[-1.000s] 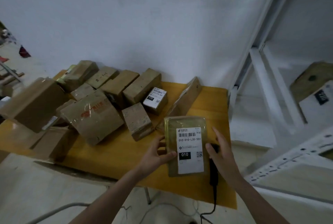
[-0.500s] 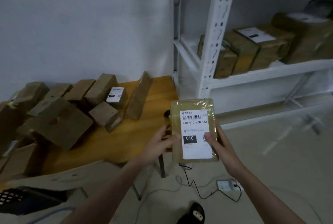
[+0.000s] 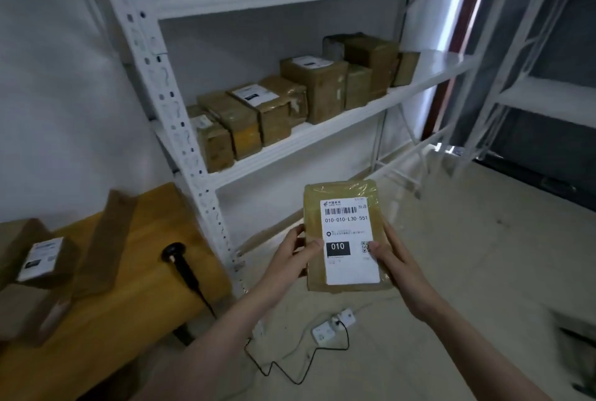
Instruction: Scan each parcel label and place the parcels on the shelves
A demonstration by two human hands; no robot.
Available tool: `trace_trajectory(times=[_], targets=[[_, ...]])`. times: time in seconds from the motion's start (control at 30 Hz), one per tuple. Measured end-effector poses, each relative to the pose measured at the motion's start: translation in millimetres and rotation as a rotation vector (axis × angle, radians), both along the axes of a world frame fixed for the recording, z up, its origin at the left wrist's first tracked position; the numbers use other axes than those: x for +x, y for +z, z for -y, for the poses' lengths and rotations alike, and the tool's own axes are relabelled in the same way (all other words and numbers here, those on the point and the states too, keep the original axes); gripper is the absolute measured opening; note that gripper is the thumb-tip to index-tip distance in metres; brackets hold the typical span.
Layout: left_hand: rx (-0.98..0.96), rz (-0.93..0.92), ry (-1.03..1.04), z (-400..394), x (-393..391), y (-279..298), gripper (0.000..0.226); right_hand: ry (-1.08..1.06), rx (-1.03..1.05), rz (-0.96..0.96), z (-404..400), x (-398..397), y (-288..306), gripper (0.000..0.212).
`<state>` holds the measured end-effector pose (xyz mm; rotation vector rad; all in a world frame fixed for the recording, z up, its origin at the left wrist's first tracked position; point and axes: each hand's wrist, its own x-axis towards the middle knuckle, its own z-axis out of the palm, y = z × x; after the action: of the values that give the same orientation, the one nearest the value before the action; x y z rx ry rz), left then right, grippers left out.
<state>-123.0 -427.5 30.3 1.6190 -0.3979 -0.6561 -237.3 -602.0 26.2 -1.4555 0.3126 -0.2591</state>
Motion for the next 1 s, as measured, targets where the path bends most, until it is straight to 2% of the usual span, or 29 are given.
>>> trace_trajectory(times=[0.17,0.3,0.53,0.77,1.0], targets=[[-0.047,0.02,-0.081,121.6,-26.0,12.4,0.034,-0.117,-0.059,-0.019,107.3,-39.3,16.1,0.056],[-0.095,0.052,-0.142,206.3,-45.1,11.9,0.05,-0.17,-0.084,-0.018,185.7,-67.4,21.2,0.06],[-0.114,0.057,-0.189,317.1,-57.1,4.6,0.061,-0.26,-0.107,-0.03,296.3,-86.0,22.8,0.05],[-0.097,0.071,-0.214,401.5,-16.9,0.8,0.058,-0.291,-0.096,-0.027,374.0,-52.6,10.0,0.048],[-0.14,0.061,-0.208,495.7,76.3,7.0,0.057,-0.242,-0.074,-0.048,464.9,34.0,20.1,0.049]])
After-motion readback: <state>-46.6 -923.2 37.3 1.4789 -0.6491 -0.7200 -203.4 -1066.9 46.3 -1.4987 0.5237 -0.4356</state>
